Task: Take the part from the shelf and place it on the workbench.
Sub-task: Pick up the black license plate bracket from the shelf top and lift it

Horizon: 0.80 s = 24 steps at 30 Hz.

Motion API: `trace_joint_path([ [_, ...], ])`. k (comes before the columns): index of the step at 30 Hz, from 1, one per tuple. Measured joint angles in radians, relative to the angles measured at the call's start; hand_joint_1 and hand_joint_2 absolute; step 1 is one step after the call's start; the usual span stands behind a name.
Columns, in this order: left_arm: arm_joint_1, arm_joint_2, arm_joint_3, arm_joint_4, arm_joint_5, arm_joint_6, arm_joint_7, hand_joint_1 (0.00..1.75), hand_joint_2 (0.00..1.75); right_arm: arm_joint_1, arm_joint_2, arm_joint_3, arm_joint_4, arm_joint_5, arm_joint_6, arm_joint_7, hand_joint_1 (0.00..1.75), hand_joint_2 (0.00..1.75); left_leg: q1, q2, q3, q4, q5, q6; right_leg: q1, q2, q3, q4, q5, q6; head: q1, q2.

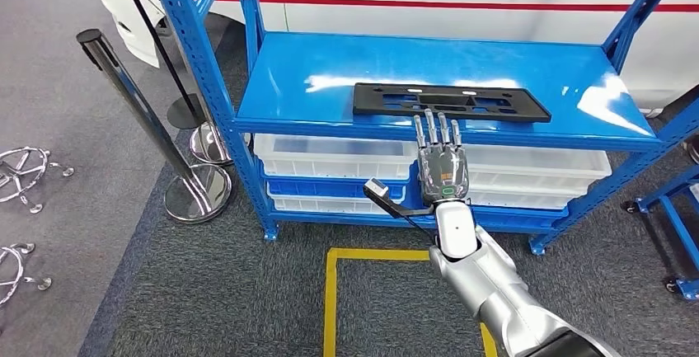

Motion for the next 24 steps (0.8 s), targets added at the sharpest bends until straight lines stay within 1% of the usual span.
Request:
trace_joint_path([
  [1, -0.003, -0.001, -0.001, 0.000, -0.002, -0.001, 0.001, 0.00, 0.00, 0.002, -0.001, -0.004, 0.004, 0.000, 0.000, 0.004, 0.00, 1.75, 0.000, 0.001, 0.003, 0.000, -0.001, -0.006, 0.003, 0.000, 0.004, -0.011, -0.009, -0.006, 0.000, 0.000],
  [2, -0.005, -0.001, -0.002, 0.000, -0.004, -0.002, 0.001, 0.00, 0.00, 0.004, -0.002, -0.007, 0.008, 0.000, -0.001, 0.006, 0.00, 1.75, 0.000, 0.000, 0.006, -0.001, -0.001, -0.012, 0.004, 0.001, 0.011, -0.018, -0.011, -0.011, 0.000, 0.000],
  [3, -0.005, -0.002, -0.003, 0.000, -0.006, -0.003, 0.002, 0.00, 0.00, 0.007, -0.004, -0.011, 0.011, 0.000, -0.001, 0.007, 0.00, 1.75, 0.001, 0.001, 0.008, 0.007, -0.001, -0.016, 0.002, 0.002, 0.022, -0.024, -0.012, -0.015, 0.000, 0.000],
  [4, -0.006, -0.002, -0.003, 0.000, -0.007, -0.004, 0.002, 0.00, 0.00, 0.007, -0.006, -0.015, 0.014, 0.000, -0.001, 0.009, 0.00, 1.75, 0.001, 0.001, 0.003, 0.029, 0.001, -0.020, -0.001, 0.002, 0.036, -0.029, -0.017, -0.021, 0.000, 0.000],
  [5, -0.007, -0.002, -0.004, 0.000, -0.008, -0.004, 0.002, 0.00, 0.00, 0.007, -0.008, -0.019, 0.018, 0.000, -0.001, 0.010, 0.00, 1.75, 0.002, 0.001, -0.017, 0.072, -0.001, -0.023, -0.003, 0.002, 0.050, -0.033, -0.023, -0.025, 0.000, 0.000],
  [6, -0.008, -0.002, -0.004, 0.000, -0.009, -0.004, 0.002, 0.00, 0.00, 0.007, -0.010, -0.023, 0.022, 0.000, -0.001, 0.012, 0.00, 1.75, 0.004, 0.002, -0.052, 0.130, -0.010, -0.026, -0.004, 0.001, 0.063, -0.036, -0.030, -0.030, 0.000, 0.000],
  [7, -0.009, -0.002, -0.004, 0.000, -0.009, -0.004, 0.002, 0.00, 0.00, 0.007, -0.011, -0.026, 0.026, 0.000, -0.001, 0.013, 0.00, 1.75, 0.005, 0.002, -0.093, 0.193, -0.027, -0.030, -0.004, 0.001, 0.073, -0.037, -0.039, -0.033, 0.000, 0.000],
  [8, -0.008, -0.002, -0.005, 0.000, -0.009, -0.004, 0.003, 0.00, 0.00, 0.009, -0.011, -0.028, 0.031, 0.000, -0.001, 0.015, 0.00, 1.75, 0.008, 0.002, -0.135, 0.246, -0.051, -0.035, -0.004, 0.002, 0.084, -0.037, -0.049, -0.034, 0.000, 0.000],
  [9, -0.006, -0.002, -0.005, 0.000, -0.009, -0.004, 0.004, 0.00, 0.00, 0.012, -0.012, -0.029, 0.036, 0.000, -0.001, 0.016, 0.00, 1.75, 0.010, 0.002, -0.167, 0.272, -0.071, -0.038, -0.004, 0.003, 0.096, -0.037, -0.059, -0.033, 0.000, 0.000],
  [10, -0.005, -0.002, -0.005, 0.000, -0.009, -0.004, 0.004, 0.00, 0.00, 0.014, -0.013, -0.032, 0.041, 0.000, -0.001, 0.018, 0.00, 1.75, 0.012, 0.002, -0.185, 0.269, -0.076, -0.041, -0.005, 0.005, 0.110, -0.037, -0.070, -0.032, 0.000, 0.000],
  [11, -0.003, -0.002, -0.005, 0.000, -0.009, -0.004, 0.005, 0.00, 0.00, 0.016, -0.014, -0.035, 0.045, 0.000, -0.001, 0.020, 0.00, 1.75, 0.015, 0.002, -0.188, 0.235, -0.057, -0.043, -0.005, 0.006, 0.126, -0.037, -0.082, -0.029, 0.000, 0.000],
  [12, -0.003, -0.002, -0.005, 0.001, -0.009, -0.004, 0.005, 0.00, 0.00, 0.017, -0.016, -0.040, 0.048, 0.000, -0.001, 0.022, 0.00, 1.75, 0.016, 0.002, -0.179, 0.178, -0.014, -0.043, -0.006, 0.007, 0.142, -0.036, -0.094, -0.026, 0.000, 0.000],
  [13, -0.002, -0.002, -0.005, 0.001, -0.009, -0.004, 0.005, 0.00, 0.00, 0.017, -0.018, -0.046, 0.050, 0.000, -0.001, 0.024, 0.00, 1.75, 0.017, 0.003, -0.167, 0.112, 0.046, -0.042, -0.006, 0.007, 0.156, -0.036, -0.106, -0.023, 0.000, 0.000],
  [14, -0.003, -0.002, -0.005, 0.002, -0.010, -0.004, 0.005, 0.00, 0.00, 0.017, -0.019, -0.053, 0.052, 0.000, -0.001, 0.026, 0.00, 1.75, 0.015, 0.003, -0.156, 0.060, 0.087, -0.038, -0.006, 0.007, 0.167, -0.035, -0.117, -0.017, 0.000, 0.000],
  [15, -0.003, -0.002, -0.005, 0.002, -0.010, -0.004, 0.005, 0.00, 0.00, 0.018, -0.021, -0.061, 0.054, 0.000, -0.001, 0.027, 0.00, 1.75, 0.012, 0.003, -0.147, 0.028, 0.118, -0.031, -0.006, 0.008, 0.174, -0.034, -0.127, -0.011, 0.000, 0.000],
  [16, -0.003, -0.002, -0.005, 0.003, -0.011, -0.004, 0.005, 0.00, 0.00, 0.020, -0.022, -0.070, 0.055, 0.000, -0.002, 0.026, 0.00, 1.75, 0.007, 0.003, -0.144, 0.015, 0.130, -0.024, -0.007, 0.008, 0.178, -0.034, -0.135, -0.003, 0.000, 0.000],
  [17, -0.004, -0.002, -0.005, 0.004, -0.012, -0.003, 0.005, 0.00, 0.00, 0.022, -0.024, -0.082, 0.055, 0.000, -0.002, 0.023, 0.00, 1.75, 0.003, 0.001, -0.140, 0.016, 0.123, -0.017, -0.009, 0.008, 0.181, -0.036, -0.141, 0.005, 0.000, 0.000],
  [18, -0.005, -0.002, -0.005, 0.004, -0.014, -0.003, 0.004, 0.00, 0.00, 0.024, -0.025, -0.097, 0.054, 0.000, -0.002, 0.021, 0.00, 1.75, 0.003, 0.000, -0.135, 0.014, 0.125, -0.011, -0.012, 0.008, 0.183, -0.036, -0.148, 0.011, 0.000, 0.000],
  [19, -0.006, -0.002, -0.005, 0.004, -0.016, -0.001, 0.003, 0.00, 0.00, 0.027, -0.027, -0.112, 0.053, 0.000, -0.002, 0.018, 0.00, 1.75, 0.003, -0.001, -0.130, 0.011, 0.122, -0.006, -0.015, 0.007, 0.182, -0.028, -0.157, 0.016, 0.000, 0.000],
  [20, -0.008, -0.002, -0.004, 0.004, -0.017, 0.000, 0.002, 0.00, 0.00, 0.028, -0.028, -0.127, 0.051, 0.000, -0.003, 0.017, 0.00, 1.75, 0.004, -0.001, -0.124, 0.007, 0.119, 0.001, -0.015, 0.006, 0.169, 0.000, -0.172, 0.020, 0.000, 0.000],
  [21, -0.011, -0.002, -0.004, 0.004, -0.016, 0.001, 0.002, 0.00, 0.00, 0.030, -0.029, -0.141, 0.050, 0.000, -0.003, 0.016, 0.00, 1.75, 0.005, -0.001, -0.117, 0.004, 0.114, 0.007, -0.017, 0.006, 0.142, 0.050, -0.193, 0.022, 0.000, 0.000],
  [22, -0.013, -0.002, -0.004, 0.004, -0.015, 0.002, 0.000, 0.00, 0.00, 0.033, -0.031, -0.152, 0.049, 0.000, -0.003, 0.015, 0.00, 1.75, 0.004, -0.001, -0.110, 0.004, 0.107, 0.012, -0.017, 0.005, 0.100, 0.118, -0.214, 0.024, 0.000, 0.000],
  [23, -0.014, -0.002, -0.004, 0.004, -0.013, 0.003, -0.001, 0.00, 0.00, 0.038, -0.033, -0.162, 0.049, 0.000, -0.003, 0.015, 0.00, 1.75, 0.003, -0.001, -0.104, 0.005, 0.099, 0.015, -0.017, 0.005, 0.051, 0.190, -0.230, 0.025, 0.000, 0.000],
  [24, -0.014, -0.002, -0.004, 0.004, -0.012, 0.002, -0.003, 0.00, 0.00, 0.044, -0.035, -0.170, 0.050, 0.000, -0.003, 0.014, 0.00, 1.75, 0.003, -0.002, -0.096, 0.006, 0.091, 0.016, -0.017, 0.005, 0.008, 0.243, -0.232, 0.026, 0.000, 0.000],
])
